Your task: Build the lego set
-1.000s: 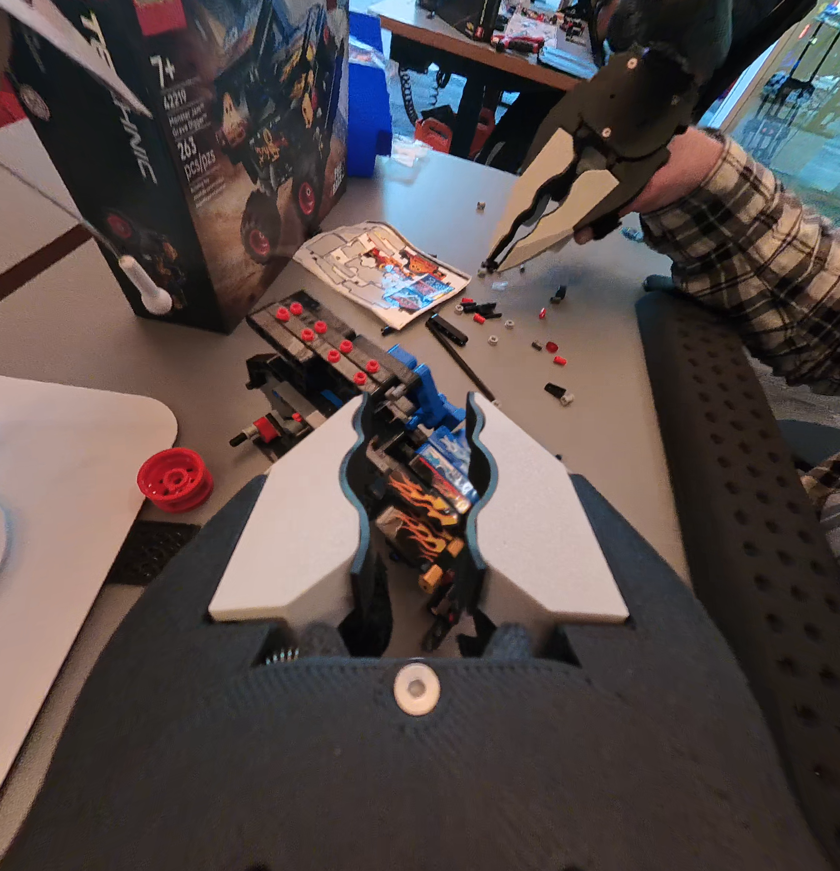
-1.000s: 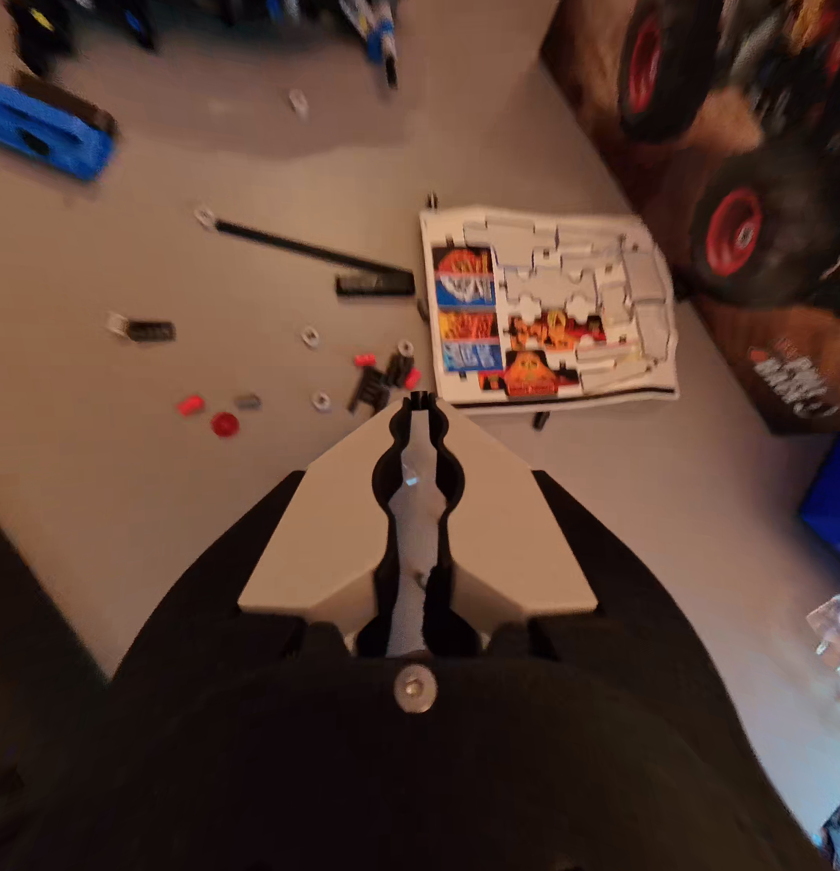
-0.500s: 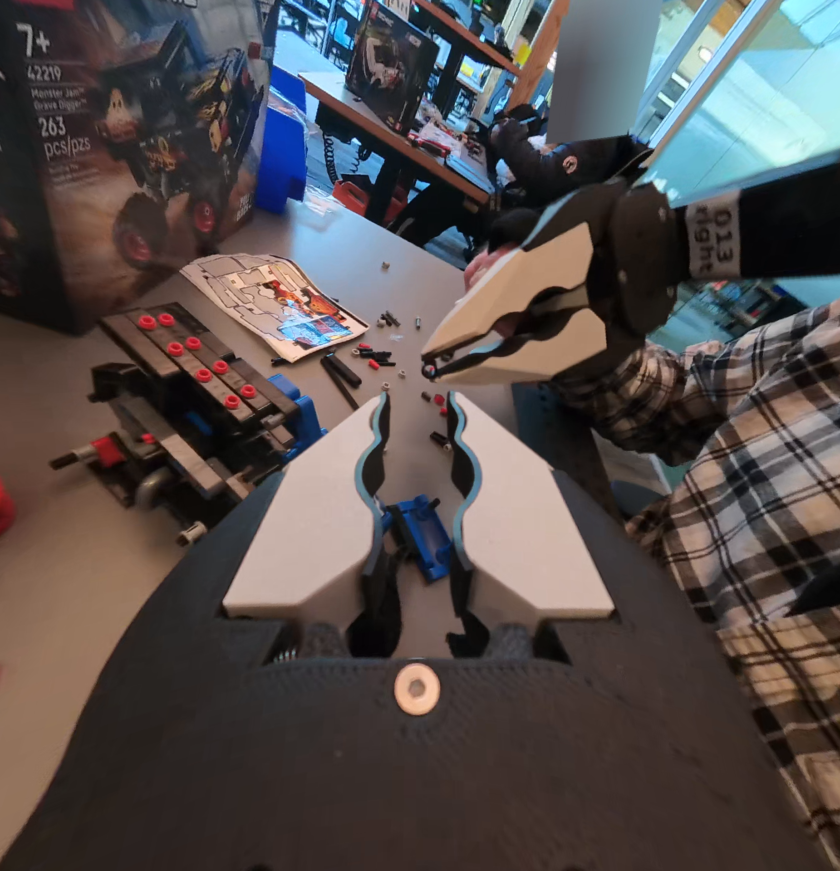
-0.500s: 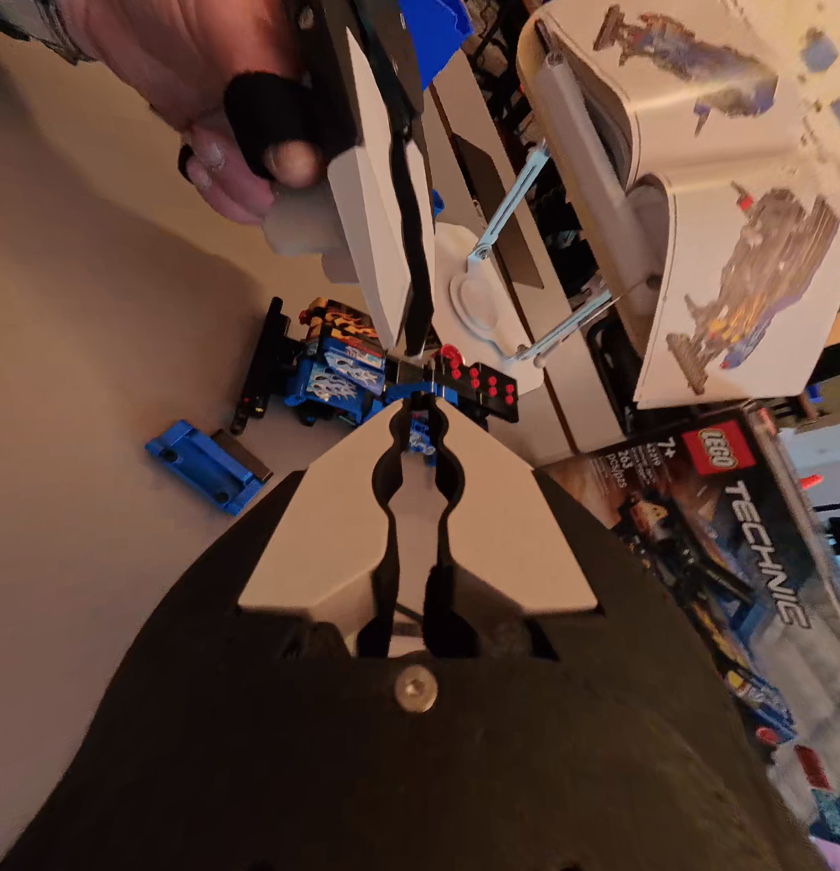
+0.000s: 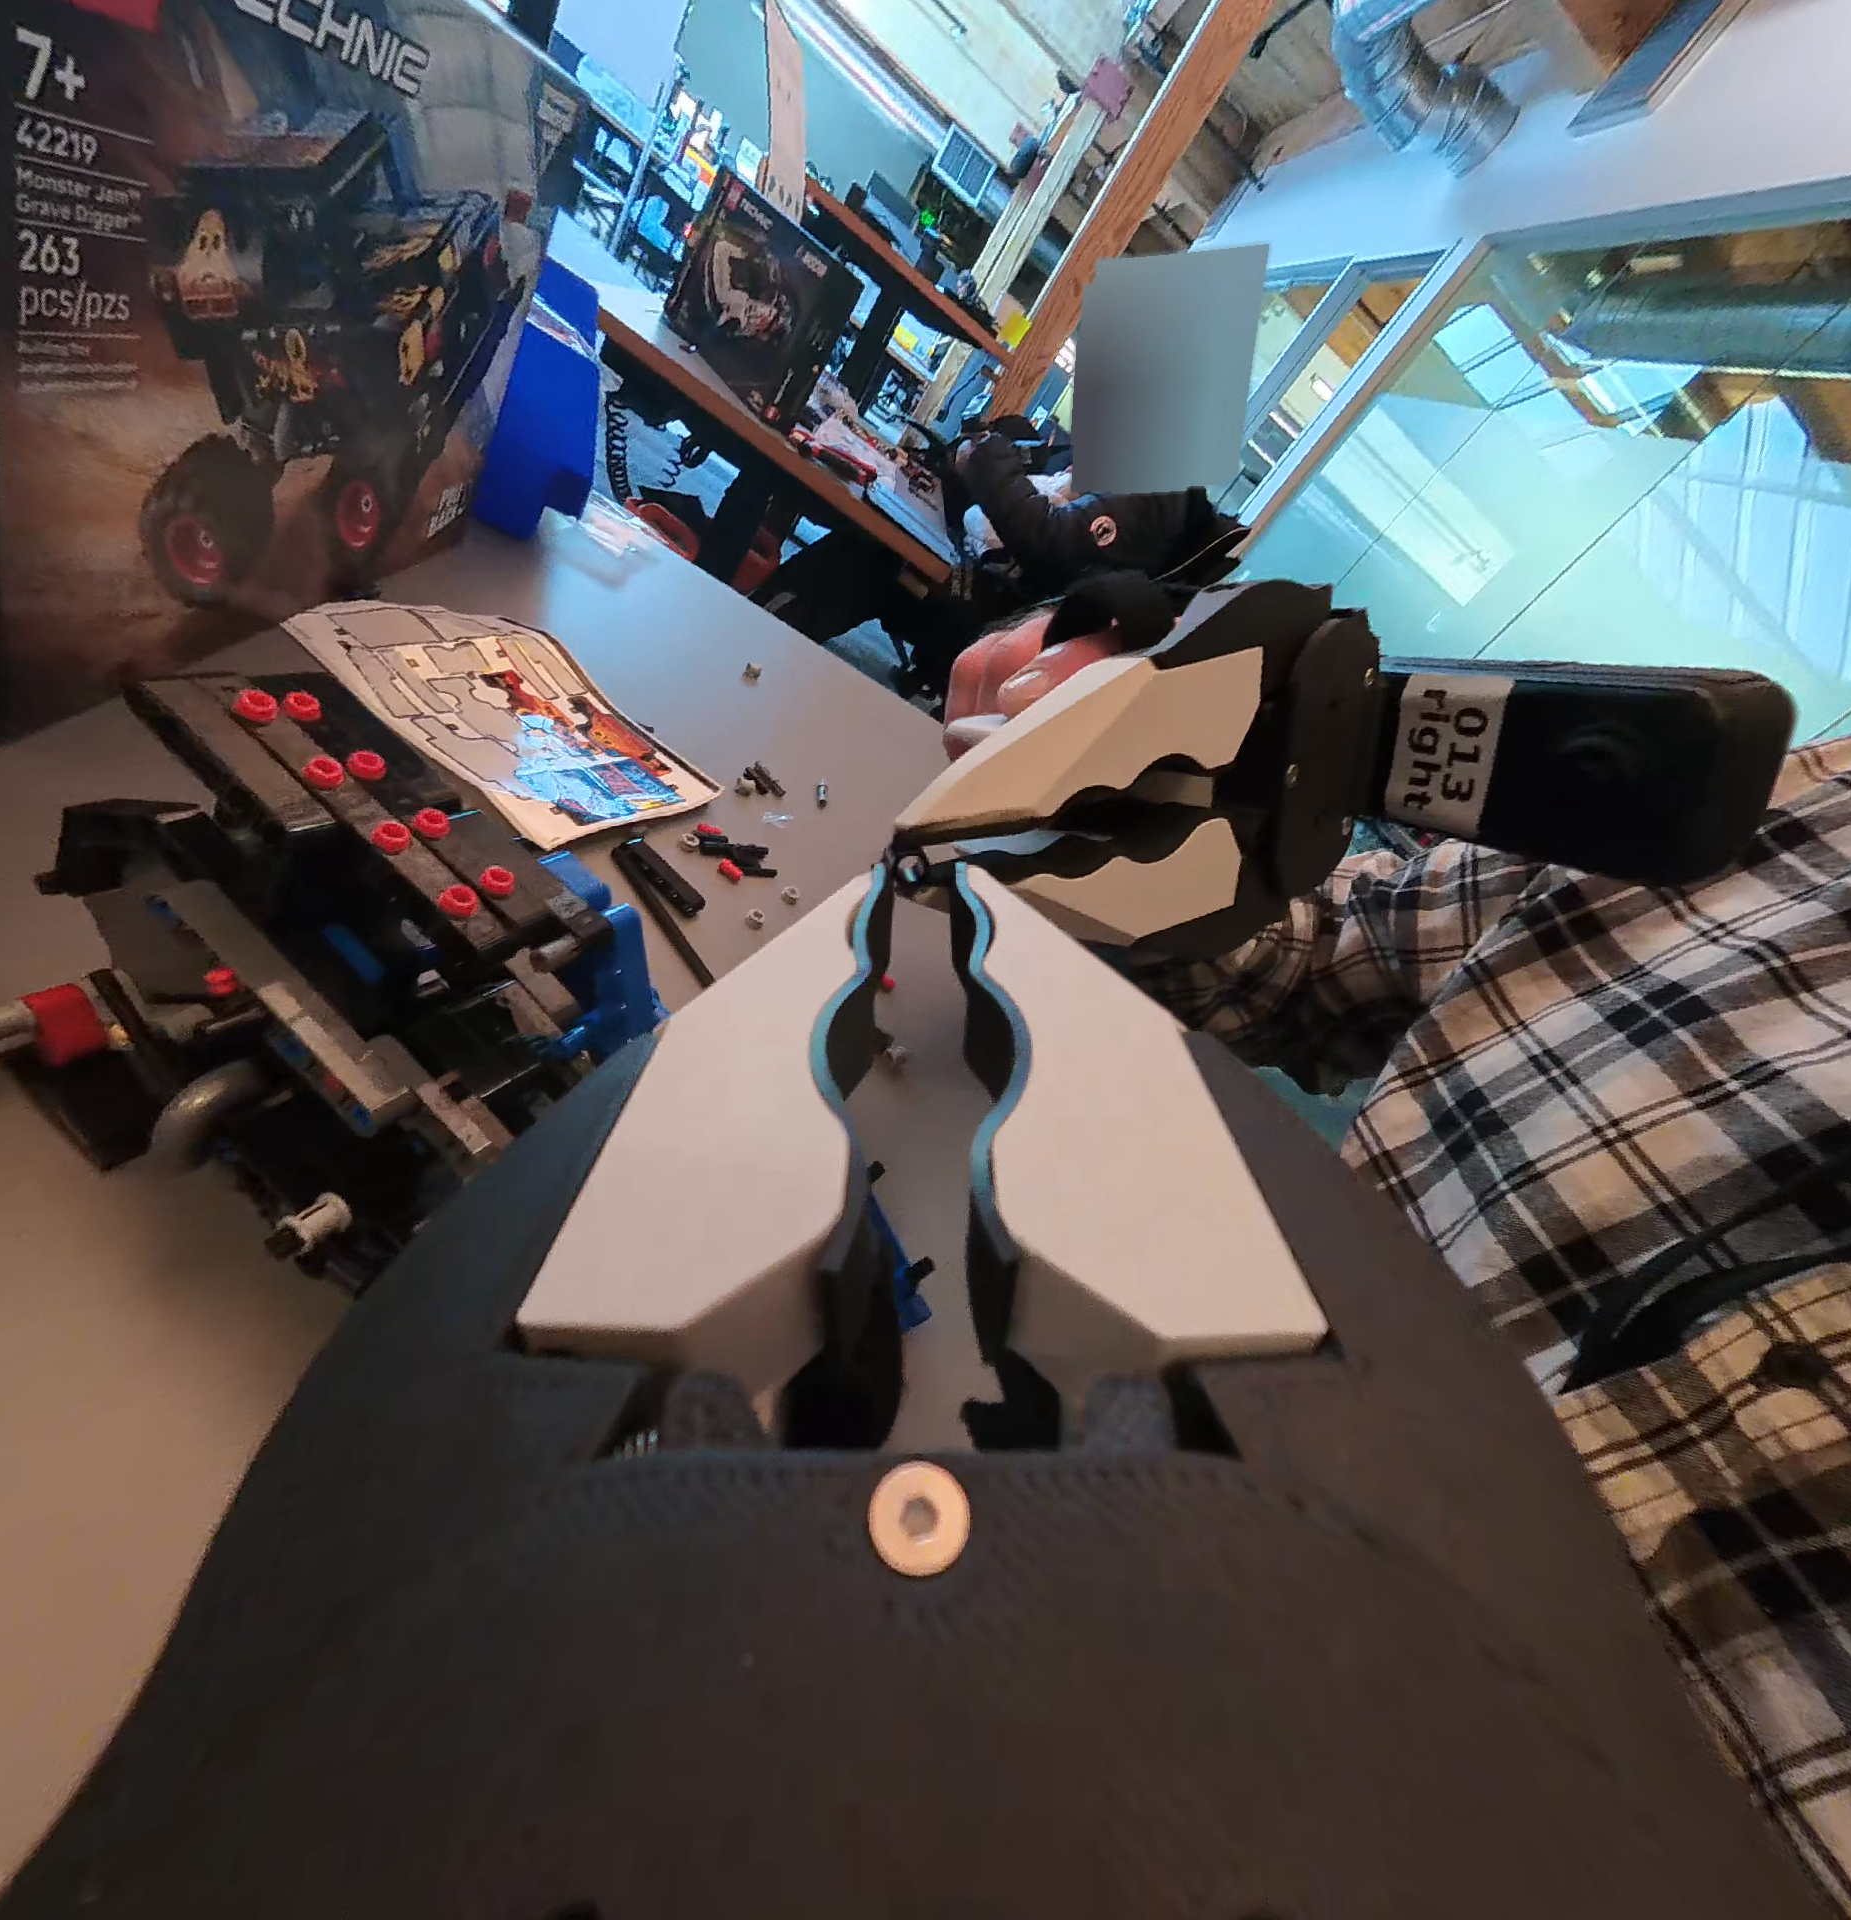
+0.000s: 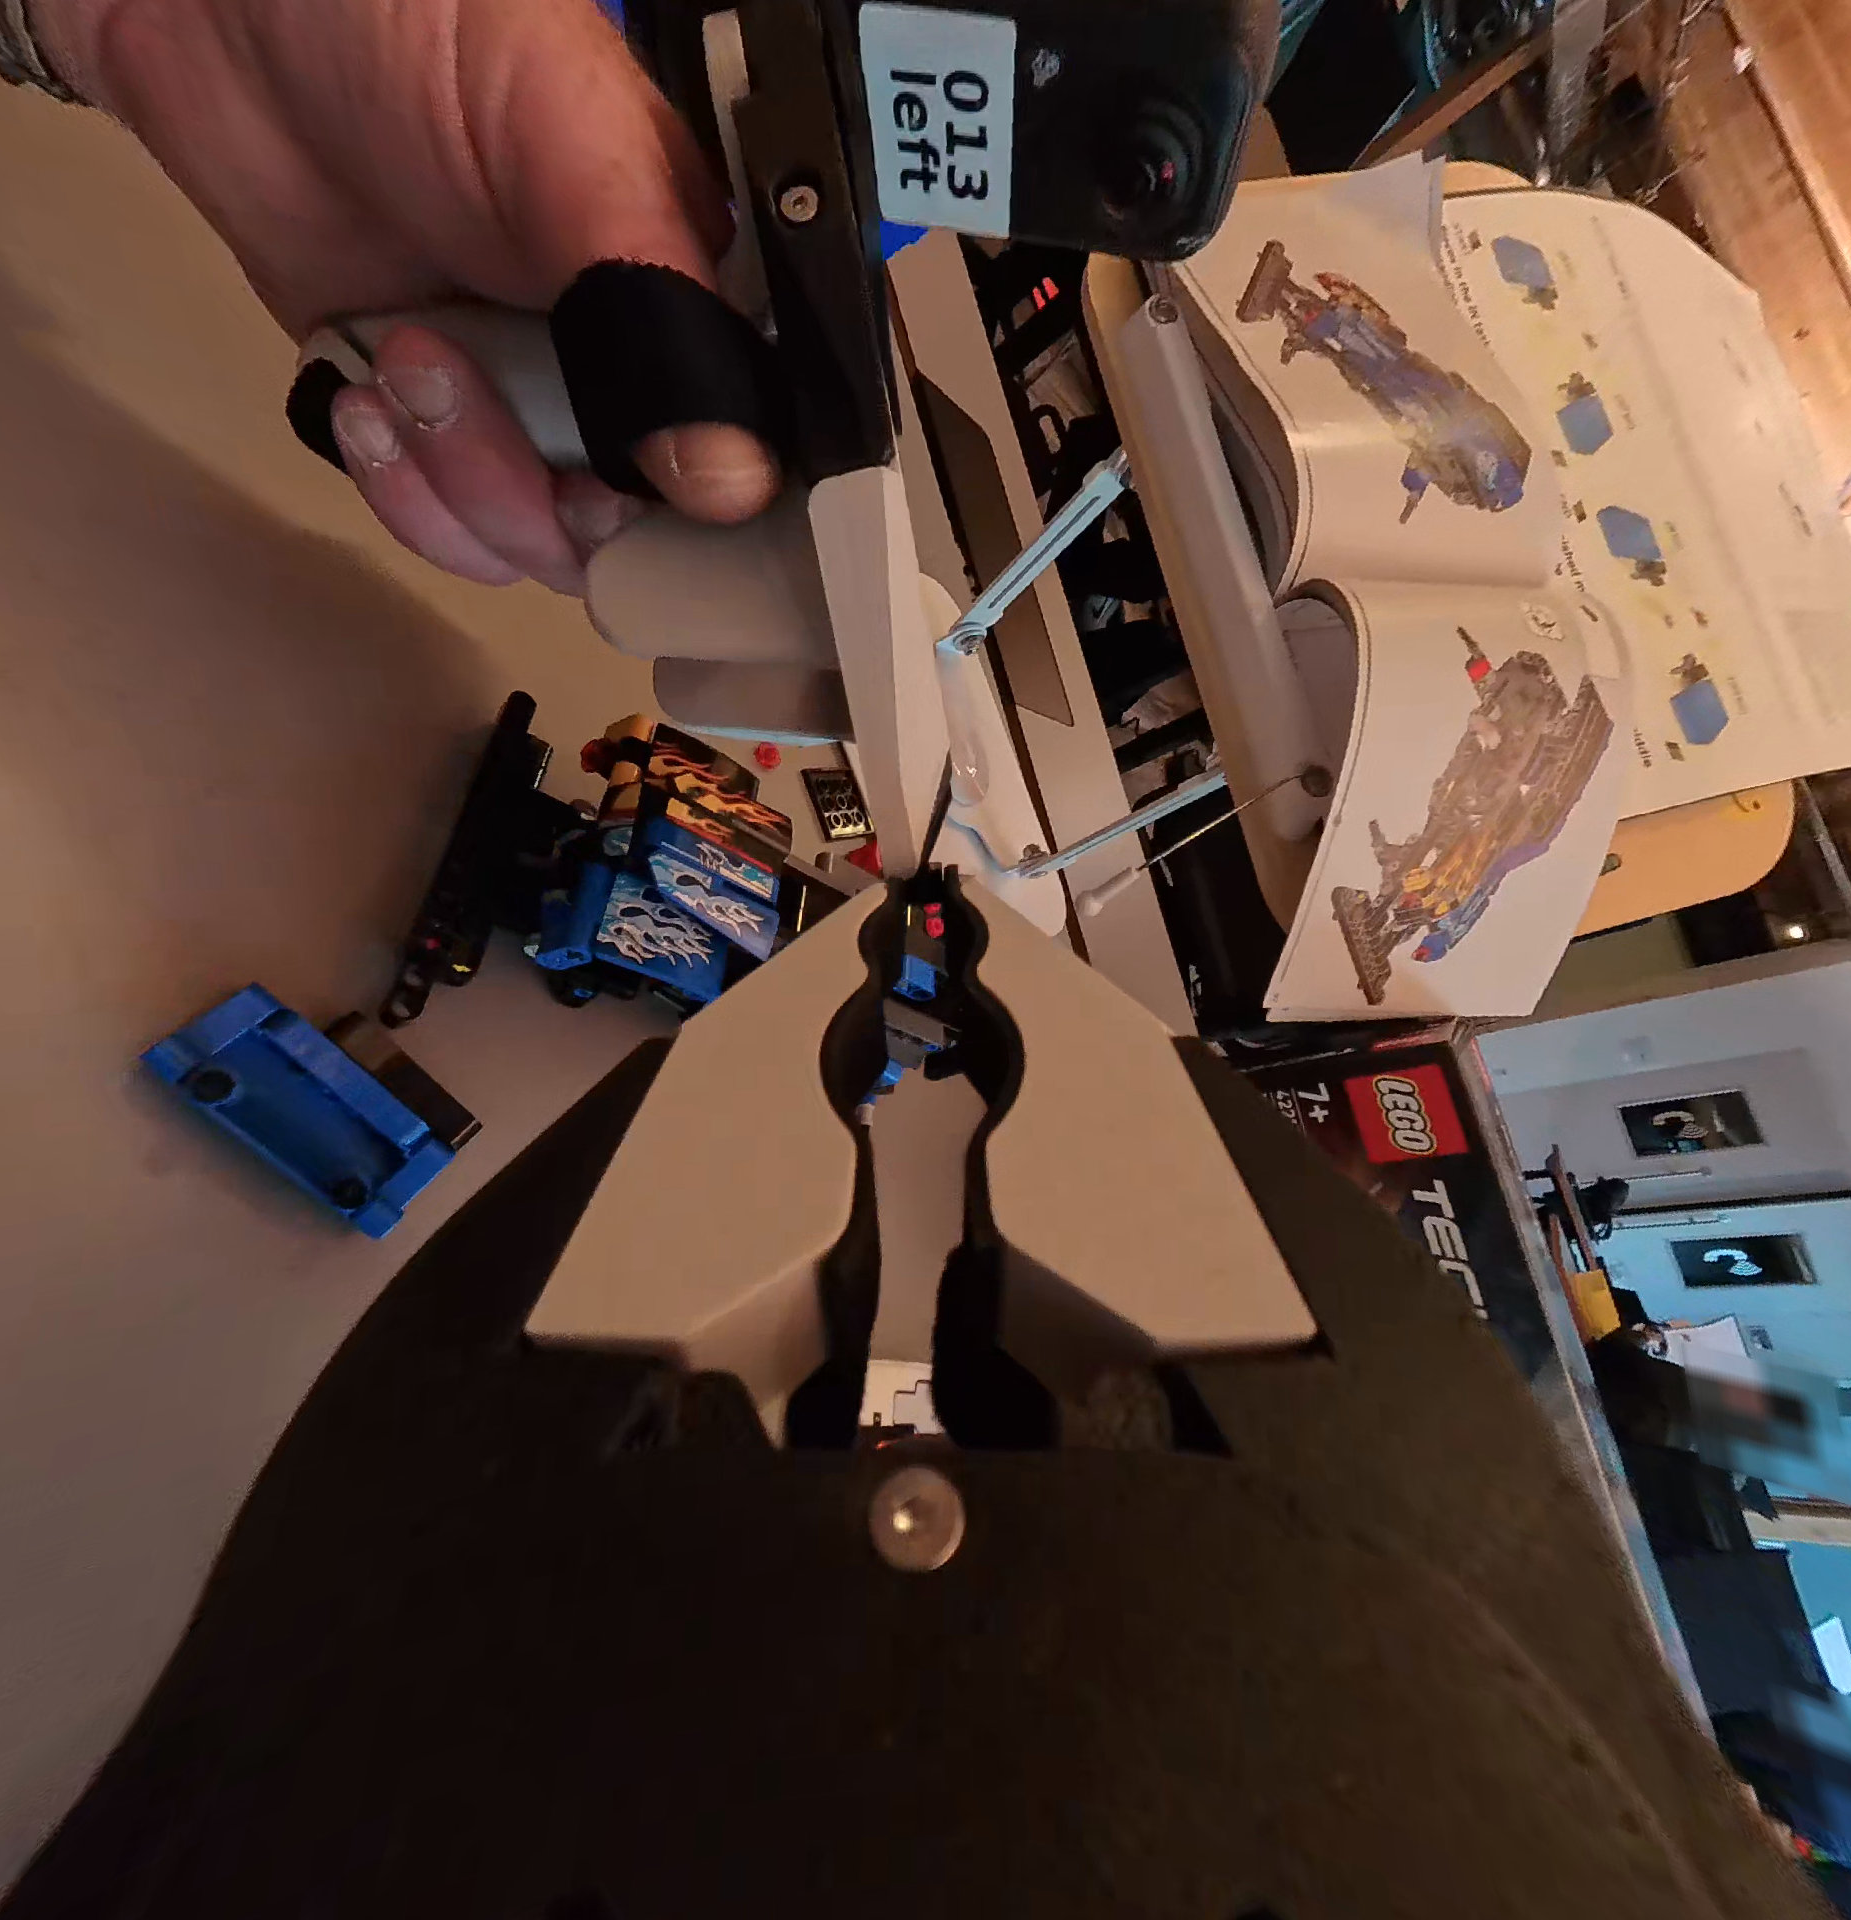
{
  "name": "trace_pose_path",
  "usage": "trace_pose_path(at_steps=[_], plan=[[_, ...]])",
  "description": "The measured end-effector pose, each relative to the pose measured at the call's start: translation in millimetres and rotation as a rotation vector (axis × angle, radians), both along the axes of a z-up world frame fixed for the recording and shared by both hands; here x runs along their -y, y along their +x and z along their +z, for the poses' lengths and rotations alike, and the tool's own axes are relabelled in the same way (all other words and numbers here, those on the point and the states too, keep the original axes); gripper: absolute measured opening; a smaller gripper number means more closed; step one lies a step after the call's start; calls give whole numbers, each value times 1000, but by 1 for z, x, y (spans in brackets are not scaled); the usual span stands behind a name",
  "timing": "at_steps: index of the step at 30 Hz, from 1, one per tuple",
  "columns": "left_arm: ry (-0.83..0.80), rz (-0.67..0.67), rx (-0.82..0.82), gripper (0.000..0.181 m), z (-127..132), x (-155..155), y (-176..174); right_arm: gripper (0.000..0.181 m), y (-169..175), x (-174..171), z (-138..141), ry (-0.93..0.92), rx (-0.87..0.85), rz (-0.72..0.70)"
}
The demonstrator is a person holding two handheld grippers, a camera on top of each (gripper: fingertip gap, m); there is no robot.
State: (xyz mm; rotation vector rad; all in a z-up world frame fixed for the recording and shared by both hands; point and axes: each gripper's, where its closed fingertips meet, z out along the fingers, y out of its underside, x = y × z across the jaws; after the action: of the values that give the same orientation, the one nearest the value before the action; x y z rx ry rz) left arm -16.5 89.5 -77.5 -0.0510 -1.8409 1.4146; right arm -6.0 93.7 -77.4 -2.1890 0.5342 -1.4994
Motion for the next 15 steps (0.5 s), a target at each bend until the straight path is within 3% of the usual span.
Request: trace_pose_path(at_steps=[15], plan=[[-27,40,-67,6,0,0,16,6,15,0,0,-37,54,0]])
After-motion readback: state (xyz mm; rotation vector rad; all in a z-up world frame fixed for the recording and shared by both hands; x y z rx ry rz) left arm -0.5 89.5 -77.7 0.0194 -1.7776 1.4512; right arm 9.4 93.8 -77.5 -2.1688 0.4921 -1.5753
